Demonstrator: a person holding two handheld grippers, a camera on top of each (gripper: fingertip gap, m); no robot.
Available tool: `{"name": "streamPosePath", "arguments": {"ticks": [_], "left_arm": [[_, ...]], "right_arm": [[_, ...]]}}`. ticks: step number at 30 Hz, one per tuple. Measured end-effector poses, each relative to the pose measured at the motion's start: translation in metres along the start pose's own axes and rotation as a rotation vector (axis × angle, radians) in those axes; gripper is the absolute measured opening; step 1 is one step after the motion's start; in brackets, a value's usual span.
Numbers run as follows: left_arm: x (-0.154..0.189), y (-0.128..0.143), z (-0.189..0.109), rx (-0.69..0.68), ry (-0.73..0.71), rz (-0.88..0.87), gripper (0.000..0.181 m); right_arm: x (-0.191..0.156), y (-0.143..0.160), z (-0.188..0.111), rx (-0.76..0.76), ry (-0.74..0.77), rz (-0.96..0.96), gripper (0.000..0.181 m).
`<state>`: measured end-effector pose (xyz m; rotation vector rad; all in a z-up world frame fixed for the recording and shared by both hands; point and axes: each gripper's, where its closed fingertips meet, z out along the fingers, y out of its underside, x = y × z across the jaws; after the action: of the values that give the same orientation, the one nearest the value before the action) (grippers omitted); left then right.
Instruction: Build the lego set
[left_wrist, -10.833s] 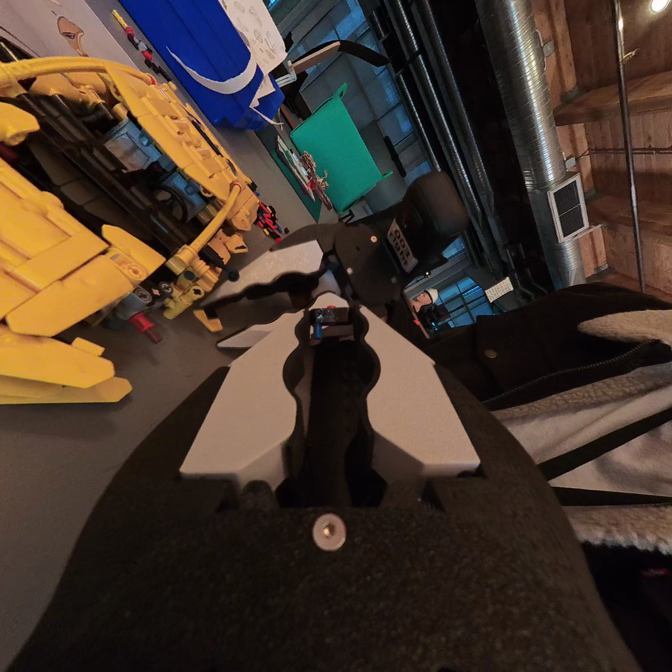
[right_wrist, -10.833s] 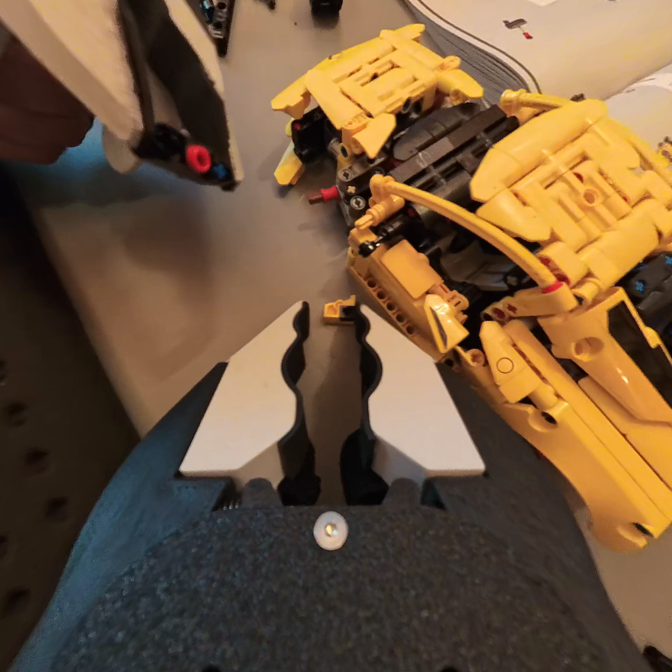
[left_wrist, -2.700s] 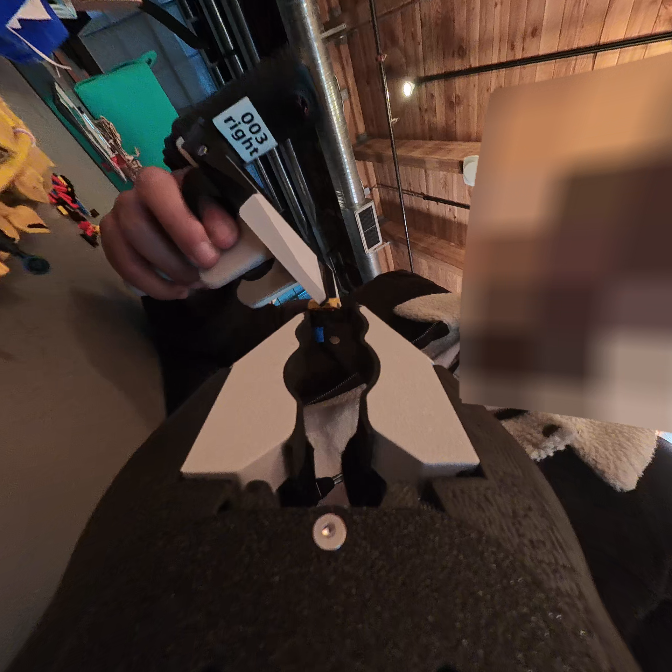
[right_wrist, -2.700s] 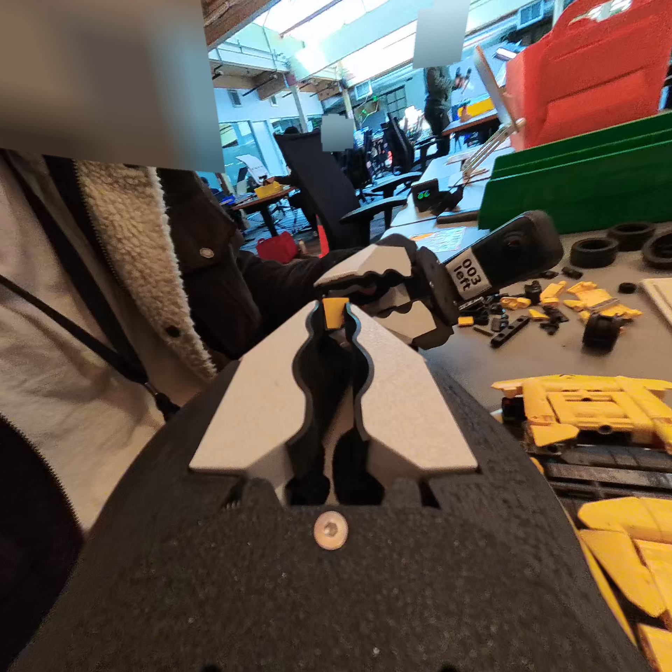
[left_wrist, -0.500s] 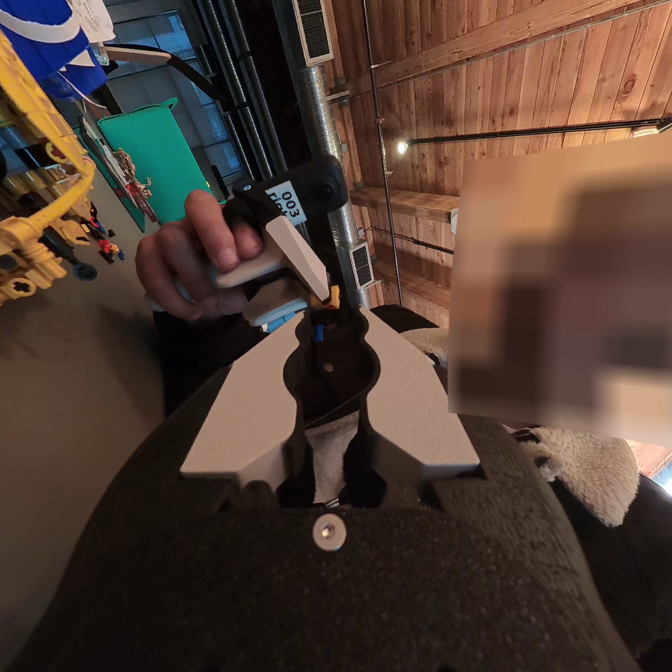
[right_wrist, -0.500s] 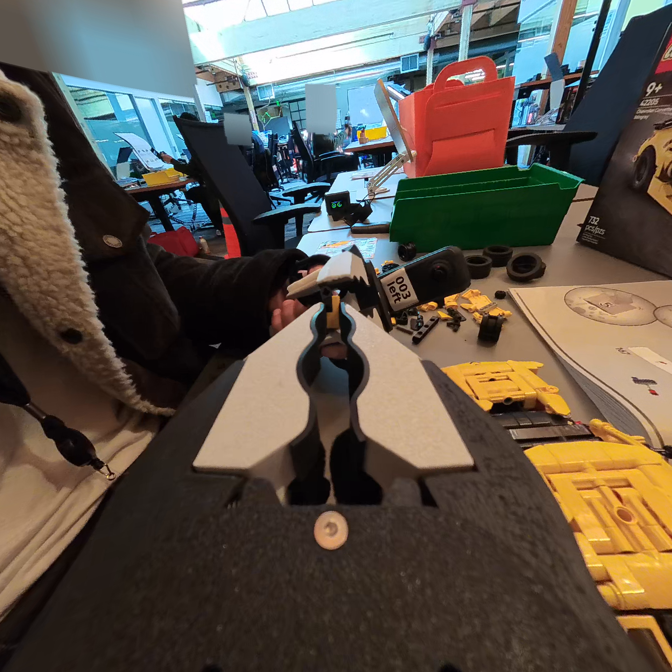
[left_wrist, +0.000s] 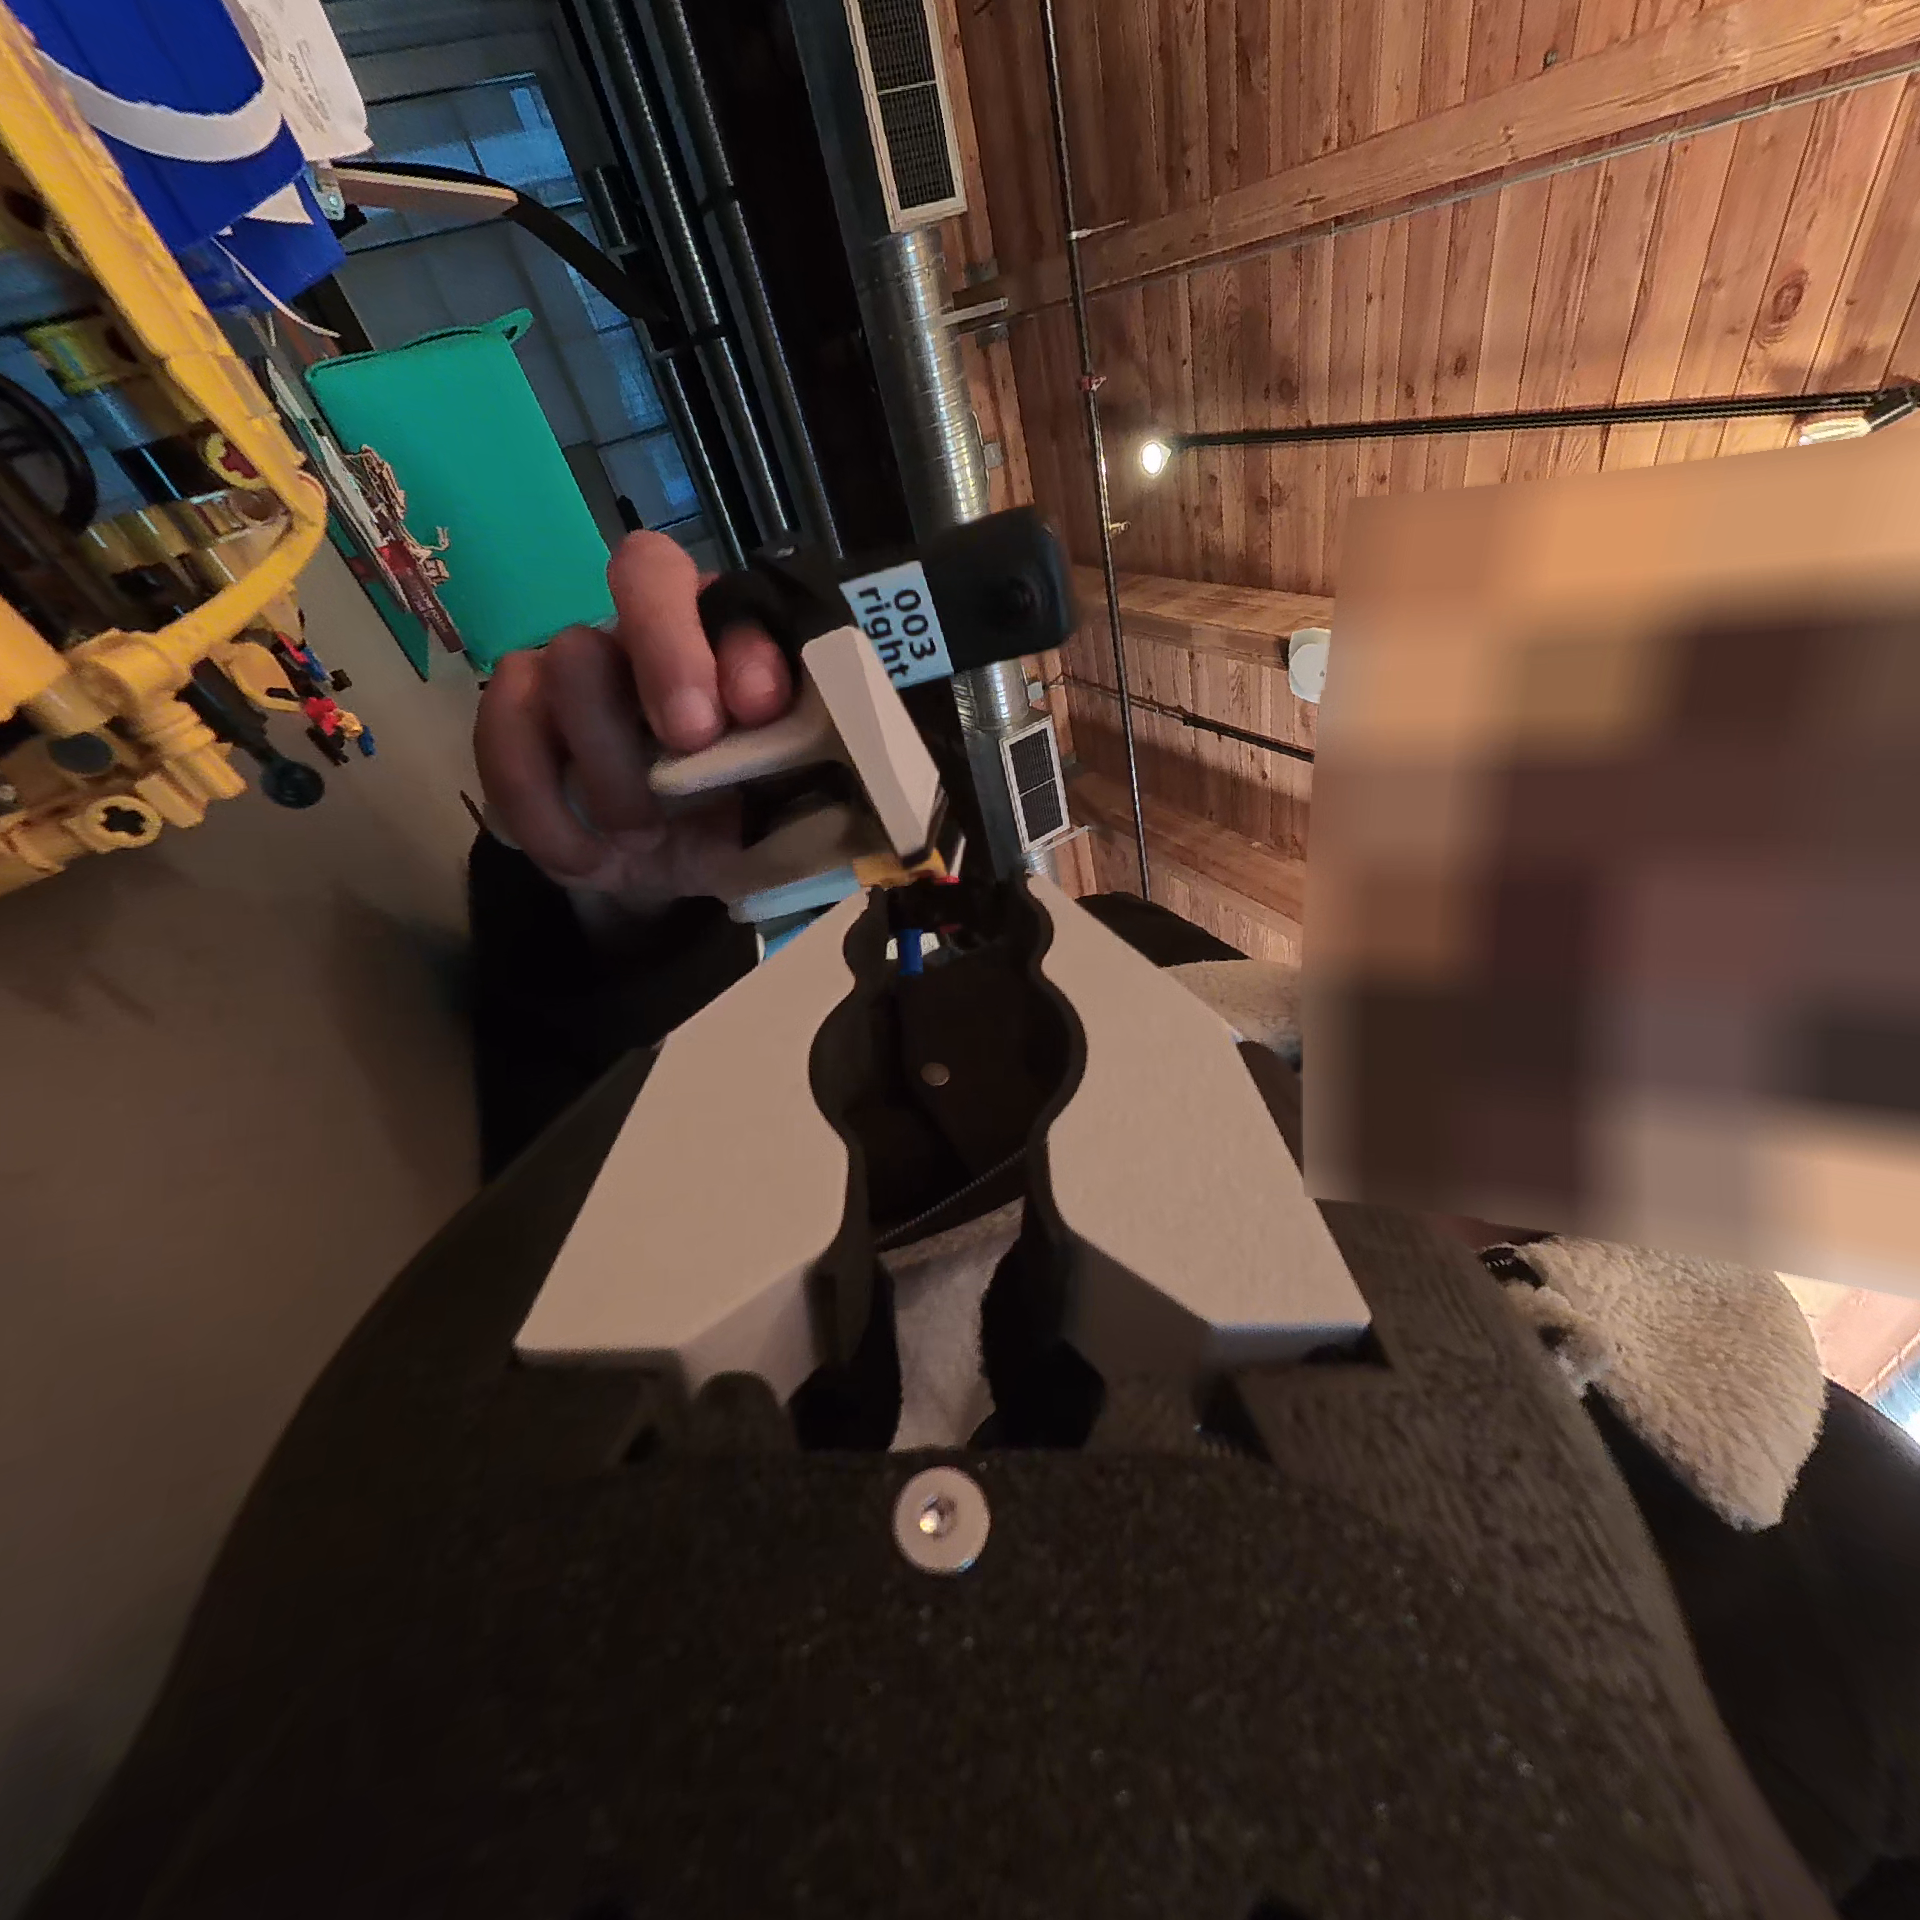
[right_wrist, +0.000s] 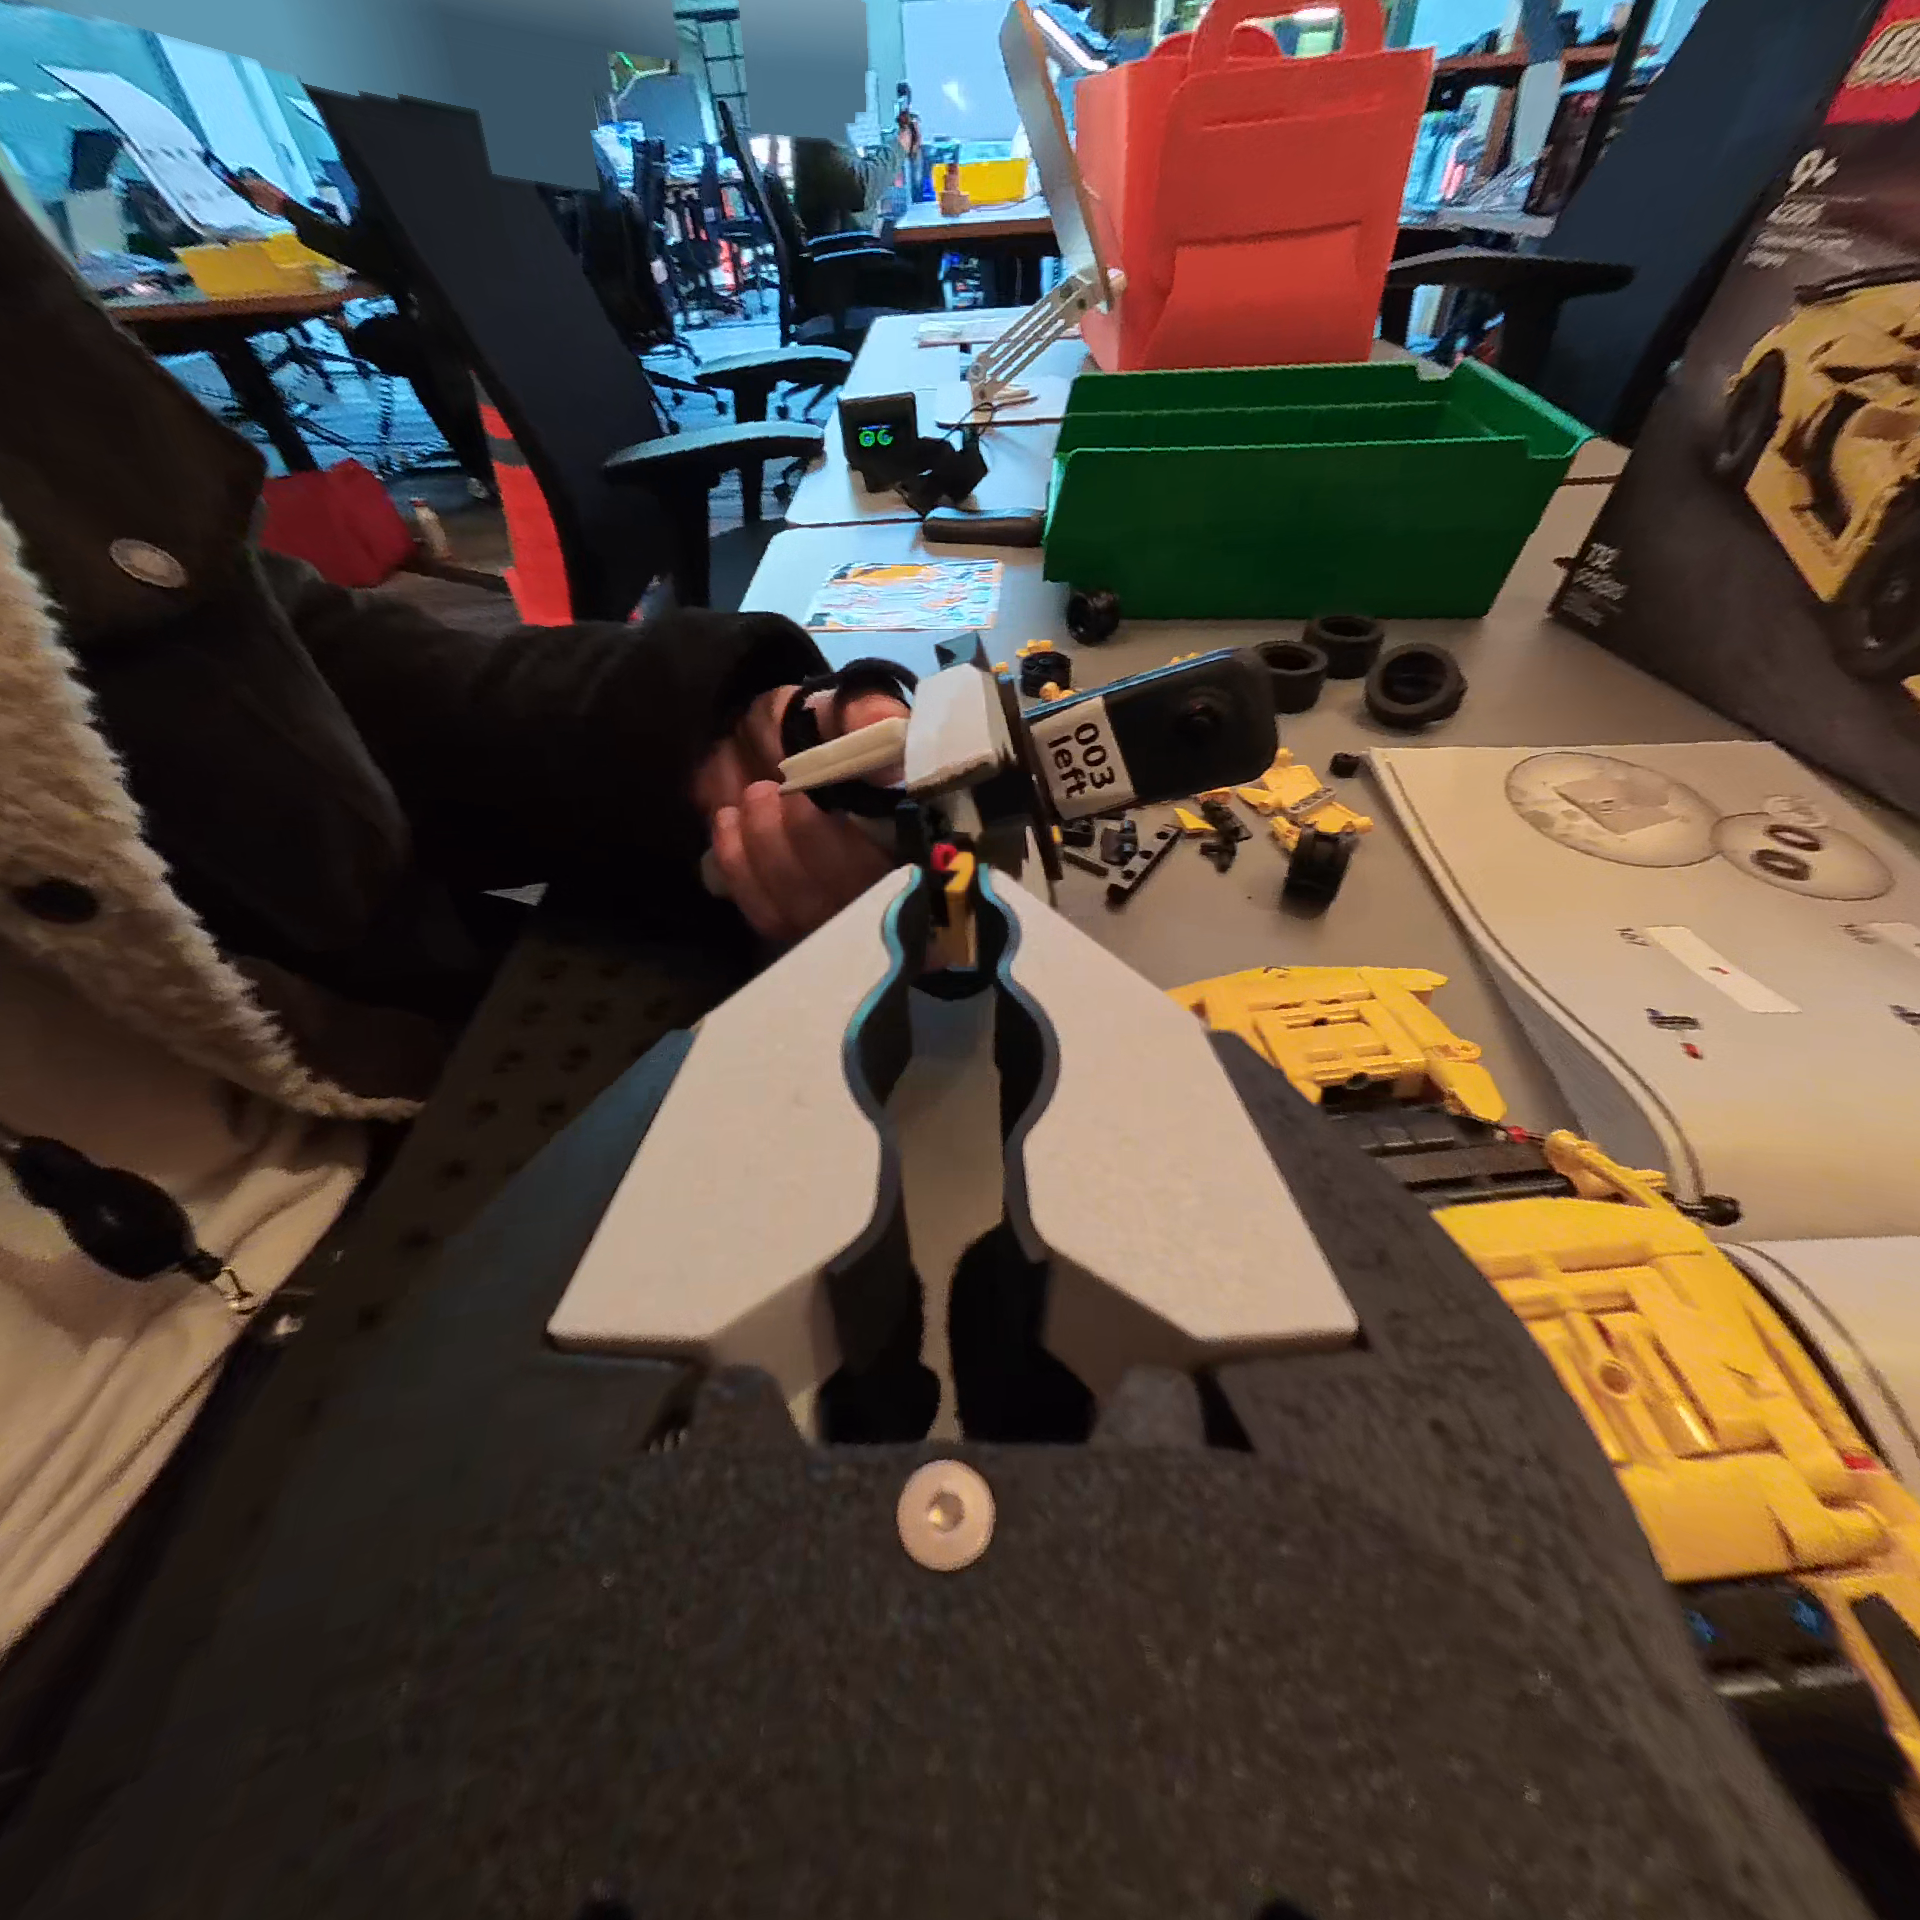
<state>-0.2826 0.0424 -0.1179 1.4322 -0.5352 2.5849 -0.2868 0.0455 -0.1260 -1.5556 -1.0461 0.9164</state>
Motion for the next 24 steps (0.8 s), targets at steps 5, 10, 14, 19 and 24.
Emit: {"name": "streamPosePath", "arguments": {"ticks": [5,10,14,19,24], "left_arm": [[0.0008,0.0005,0.0001,-0.002,0.006,-0.002,0.025],[-0.0004,-0.0001,-0.0002,0.001,-0.003,0.001,0.022],[-0.0012,-0.0015,-0.0012,0.01,-0.006,-0.002,0.022],[-0.0021,-0.0022,-0.0016,0.012,-0.015,0.002,0.022],[-0.0039,-0.0063,-0.0049,0.031,-0.039,0.023,0.022]], "right_arm": [[-0.0013,-0.0011,0.0022,0.009,-0.036,0.055,0.007],[-0.0018,-0.0026,0.0049,0.02,-0.029,0.059,0.009],[-0.0008,-0.002,0.0052,0.023,-0.015,0.059,0.007],[0.0006,-0.0015,0.0046,0.041,-0.034,0.102,0.006],[0.0053,-0.0008,0.007,0.037,-0.013,0.162,0.006]]}}
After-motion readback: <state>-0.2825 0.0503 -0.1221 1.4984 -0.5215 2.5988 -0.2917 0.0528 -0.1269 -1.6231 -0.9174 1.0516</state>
